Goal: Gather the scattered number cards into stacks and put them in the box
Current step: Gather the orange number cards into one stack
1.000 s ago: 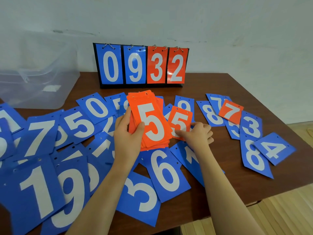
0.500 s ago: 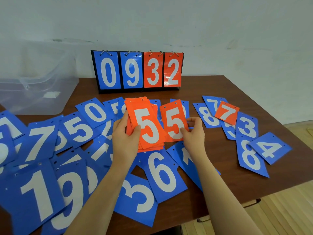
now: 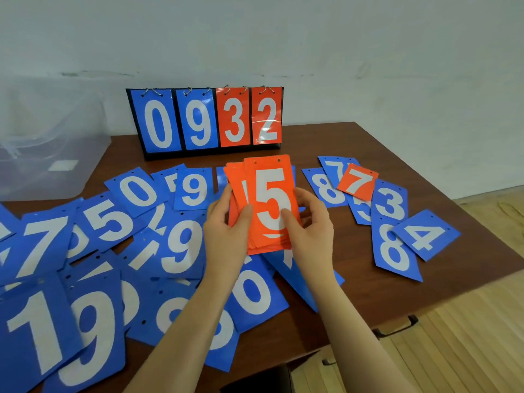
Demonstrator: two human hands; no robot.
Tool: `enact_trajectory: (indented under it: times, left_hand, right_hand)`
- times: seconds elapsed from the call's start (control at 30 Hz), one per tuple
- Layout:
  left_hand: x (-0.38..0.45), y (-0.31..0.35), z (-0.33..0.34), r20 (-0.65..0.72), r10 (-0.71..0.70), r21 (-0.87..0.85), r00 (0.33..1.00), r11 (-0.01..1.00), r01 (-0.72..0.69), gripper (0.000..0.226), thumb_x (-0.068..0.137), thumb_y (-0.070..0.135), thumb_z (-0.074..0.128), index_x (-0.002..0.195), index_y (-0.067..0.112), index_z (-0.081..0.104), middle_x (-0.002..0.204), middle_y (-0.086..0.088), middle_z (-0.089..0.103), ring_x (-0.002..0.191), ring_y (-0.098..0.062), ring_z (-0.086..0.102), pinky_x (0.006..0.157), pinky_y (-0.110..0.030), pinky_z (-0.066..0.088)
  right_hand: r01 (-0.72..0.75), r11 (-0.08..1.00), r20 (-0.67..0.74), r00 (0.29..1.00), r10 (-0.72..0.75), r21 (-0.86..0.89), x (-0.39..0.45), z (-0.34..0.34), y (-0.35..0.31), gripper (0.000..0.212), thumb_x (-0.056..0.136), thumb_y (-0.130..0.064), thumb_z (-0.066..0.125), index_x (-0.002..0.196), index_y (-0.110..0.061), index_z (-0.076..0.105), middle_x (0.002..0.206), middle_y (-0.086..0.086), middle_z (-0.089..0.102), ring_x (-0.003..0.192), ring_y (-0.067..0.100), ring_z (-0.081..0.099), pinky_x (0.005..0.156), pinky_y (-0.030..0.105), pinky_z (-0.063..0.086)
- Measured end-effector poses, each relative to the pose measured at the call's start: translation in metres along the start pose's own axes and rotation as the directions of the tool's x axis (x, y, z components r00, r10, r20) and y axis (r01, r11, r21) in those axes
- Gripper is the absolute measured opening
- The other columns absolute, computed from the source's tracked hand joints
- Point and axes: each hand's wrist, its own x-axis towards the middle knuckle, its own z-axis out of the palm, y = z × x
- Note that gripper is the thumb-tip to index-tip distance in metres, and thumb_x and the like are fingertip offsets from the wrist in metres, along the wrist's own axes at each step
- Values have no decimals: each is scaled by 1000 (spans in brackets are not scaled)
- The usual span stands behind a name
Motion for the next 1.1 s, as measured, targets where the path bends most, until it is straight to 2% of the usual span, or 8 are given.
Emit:
enact_trajectory:
  times: [0.2, 0.3, 0.4, 0.53, 0.7, 0.83, 1.0, 1.1]
  left_hand:
    - [4, -8, 39, 8, -21, 20, 1000, 1000, 21, 53, 86, 23, 63, 134, 35, 44, 123, 4, 56, 104, -14, 61, 77, -28, 56]
    - [16, -15, 51, 1, -41, 29, 999, 999, 41, 50, 87, 23, 62, 133, 35, 46, 124, 3, 56, 105, -14, 60, 81, -32, 56]
    - [29, -19, 61, -8, -52, 51, 999, 997, 52, 50, 87, 23, 61, 133, 34, 46, 126, 3, 55, 107, -14, 58, 85, -37, 55]
    - [43, -21, 65, -32, -74, 89, 997, 993, 77, 51, 89, 24, 60, 136, 32, 43, 128, 2, 52, 111, -16, 56, 85, -39, 55]
    - [50, -24, 52, -49, -63, 96, 997, 993, 68, 50, 89, 26, 60, 134, 36, 44, 124, 6, 54, 107, -15, 58, 81, -36, 56]
    - [47, -24, 32, -90, -58, 72, 994, 995, 65, 48, 88, 22, 61, 133, 34, 47, 124, 3, 56, 106, -16, 60, 81, -37, 56]
    - [39, -24, 8, -130, -75, 72, 989, 994, 84, 48, 88, 23, 61, 133, 32, 47, 129, 4, 55, 110, -18, 58, 82, -38, 56]
    - [33, -24, 2, -135, -85, 60, 987, 994, 94, 48, 89, 22, 61, 134, 31, 46, 129, 4, 54, 111, -18, 58, 80, -35, 56]
  right_hand:
    - [-25, 1000, -11, 1000, 25, 2, 23, -31, 20, 32, 90, -34, 59, 121, -34, 54, 129, -10, 46, 121, 10, 45, 89, 28, 50]
    - [-98, 970, -75, 994, 83, -221, 61, -50, 41, 43, 93, -43, 50, 134, -30, 47, 144, -3, 40, 125, 12, 42, 105, 46, 40]
    - [-167, 790, -12, 980, 198, -590, 94, -62, 62, 55, 96, -52, 36, 145, -28, 31, 156, -1, 22, 143, 22, 20, 115, 49, 9]
    - [-136, 607, 49, 959, 279, -783, 119, -62, 73, 59, 96, -56, 21, 148, -27, 23, 158, 0, 15, 146, 21, 7, 116, 47, -3]
    - [18, 677, 232, 946, 227, -736, 108, -53, 64, 51, 98, -52, 21, 143, -31, 34, 152, -6, 32, 143, 13, 19, 113, 48, -7]
    - [113, 813, 359, 925, 124, -571, 76, -47, 53, 44, 100, -46, 25, 137, -34, 44, 140, -11, 48, 134, 6, 33, 111, 33, 1]
    - [24, 908, 358, 923, 140, -418, 55, -41, 41, 38, 99, -46, 30, 130, -37, 51, 115, -14, 61, 124, 8, 43, 109, 31, 6]
    - [4, 872, 193, 976, 103, -490, 61, -33, 43, 36, 96, -42, 45, 128, -31, 53, 129, -7, 54, 126, 13, 41, 110, 37, 13]
